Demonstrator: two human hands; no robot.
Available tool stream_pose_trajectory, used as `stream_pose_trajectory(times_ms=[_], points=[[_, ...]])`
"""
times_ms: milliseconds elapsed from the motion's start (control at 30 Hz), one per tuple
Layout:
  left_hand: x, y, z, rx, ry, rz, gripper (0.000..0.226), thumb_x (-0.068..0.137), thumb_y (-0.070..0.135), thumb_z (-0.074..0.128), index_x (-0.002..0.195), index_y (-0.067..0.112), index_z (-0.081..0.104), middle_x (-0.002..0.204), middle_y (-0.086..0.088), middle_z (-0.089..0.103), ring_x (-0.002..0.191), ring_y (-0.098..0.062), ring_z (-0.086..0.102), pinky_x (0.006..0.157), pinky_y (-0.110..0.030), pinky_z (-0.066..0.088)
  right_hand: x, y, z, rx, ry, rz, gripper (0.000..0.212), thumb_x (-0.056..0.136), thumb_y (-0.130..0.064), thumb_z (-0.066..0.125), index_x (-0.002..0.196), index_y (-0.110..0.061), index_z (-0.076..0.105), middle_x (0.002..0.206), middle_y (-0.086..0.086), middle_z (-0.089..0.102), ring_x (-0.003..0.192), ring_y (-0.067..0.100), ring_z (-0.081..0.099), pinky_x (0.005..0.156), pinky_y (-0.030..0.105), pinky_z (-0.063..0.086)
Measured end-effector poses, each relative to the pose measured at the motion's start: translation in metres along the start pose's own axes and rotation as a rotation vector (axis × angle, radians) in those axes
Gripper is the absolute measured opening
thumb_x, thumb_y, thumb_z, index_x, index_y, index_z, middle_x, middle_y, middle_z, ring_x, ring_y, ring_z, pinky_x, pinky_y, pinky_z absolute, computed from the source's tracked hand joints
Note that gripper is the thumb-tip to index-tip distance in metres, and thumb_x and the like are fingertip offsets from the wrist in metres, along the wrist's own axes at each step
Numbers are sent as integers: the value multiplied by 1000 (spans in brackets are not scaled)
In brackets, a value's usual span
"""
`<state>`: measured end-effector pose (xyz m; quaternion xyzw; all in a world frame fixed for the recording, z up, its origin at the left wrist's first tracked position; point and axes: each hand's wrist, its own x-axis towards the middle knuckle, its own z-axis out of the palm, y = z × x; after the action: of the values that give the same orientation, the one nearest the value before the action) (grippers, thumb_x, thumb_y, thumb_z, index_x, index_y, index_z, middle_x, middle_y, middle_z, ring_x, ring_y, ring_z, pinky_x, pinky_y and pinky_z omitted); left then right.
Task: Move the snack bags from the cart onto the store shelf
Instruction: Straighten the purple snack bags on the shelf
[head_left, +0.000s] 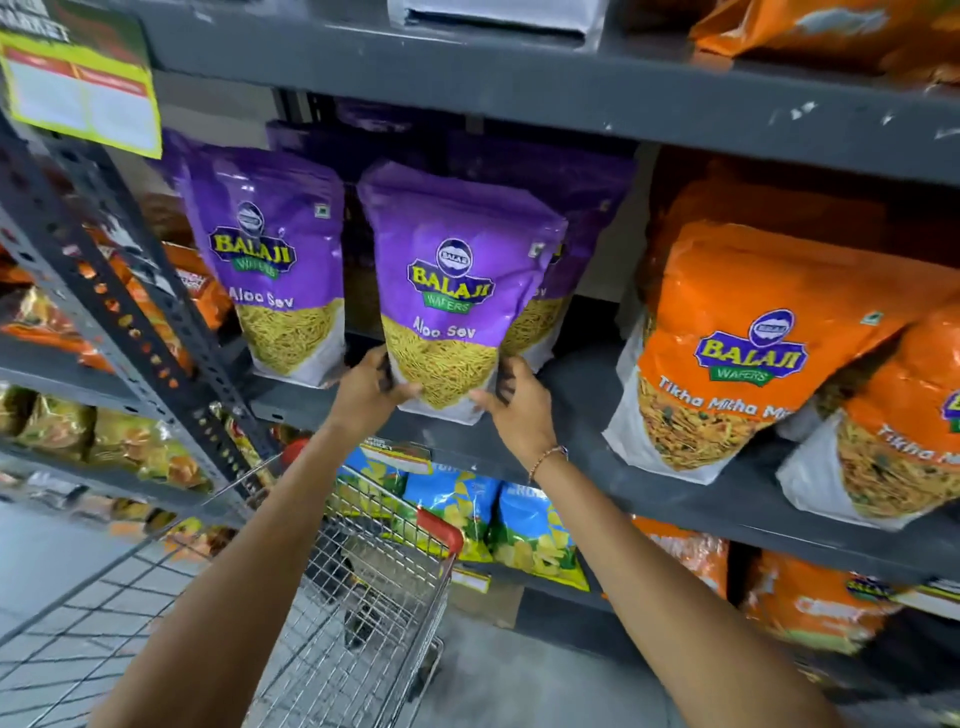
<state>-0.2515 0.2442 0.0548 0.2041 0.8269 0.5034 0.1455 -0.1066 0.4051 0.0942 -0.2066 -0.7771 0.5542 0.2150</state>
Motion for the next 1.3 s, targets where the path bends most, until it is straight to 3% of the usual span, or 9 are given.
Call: stream_pose_trajectory(times_ms=[167,500,600,733,800,900,967,1067,1300], points=[[-24,32,23,-74,-12,17,60,51,52,77,103,40,51,108,-17,69,102,-36,64,92,-55,51,-10,14,-28,9,46,12,48,75,2,70,119,-4,51,95,-2,62,84,4,60,71,2,48],[-38,53,41,-163,-15,73,77,66,27,82,131,17,42,128,-6,60,115,-20,58,100,-44,48,-28,11,-47,36,54,46,61,83,-9,66,135,-9,35,125,2,53,113,12,53,92,21,49],[-51,47,24,-226,236,75,74,72,22,78,134,13,39,130,-5,51,113,-16,53,93,-28,47,-64,6,-41,-153,252,-79,35,84,-24,65,115,-19,49,98,-11,59,89,5,58,78,30,52],[-56,25,-22,-132,764,97,73,80,24,70,137,4,29,139,-21,31,130,-32,34,110,-37,29,-71,-16,14,-144,-56,-149,19,86,-24,62,104,-17,59,86,-15,66,81,0,64,77,31,54],[-39,14,-50,-18,732,-5,82,78,14,73,141,-3,22,144,-26,28,136,-35,28,109,-26,24,-45,-31,54,-150,-130,-229,26,87,-24,61,110,-14,57,97,0,67,88,9,66,81,38,54],[-6,-6,-77,119,467,-202,50,95,2,44,141,-4,24,140,-16,42,125,-24,46,74,1,41,8,-50,112,-124,-282,-186,48,86,-20,62,129,-9,43,128,10,55,108,14,58,92,34,49],[3,-22,-88,267,402,-172,42,99,7,35,138,-6,28,135,-8,44,119,-20,48,78,-7,49,41,-55,142,-107,-391,-104,55,83,-18,66,130,-8,39,126,9,53,112,15,50,94,36,45],[3,-33,-97,295,346,-65,41,86,3,57,124,-8,48,125,-24,56,115,-37,54,89,-38,46,66,-49,166,-205,-366,-66,40,77,-20,73,94,-8,39,77,-3,46,86,21,47,74,39,41],[-5,-31,-78,176,412,105,37,71,16,65,106,6,60,107,-16,67,101,-30,62,82,-47,55,63,-31,156,-223,-193,-80,48,74,-27,75,99,4,48,95,27,63,88,34,61,76,54,51]])
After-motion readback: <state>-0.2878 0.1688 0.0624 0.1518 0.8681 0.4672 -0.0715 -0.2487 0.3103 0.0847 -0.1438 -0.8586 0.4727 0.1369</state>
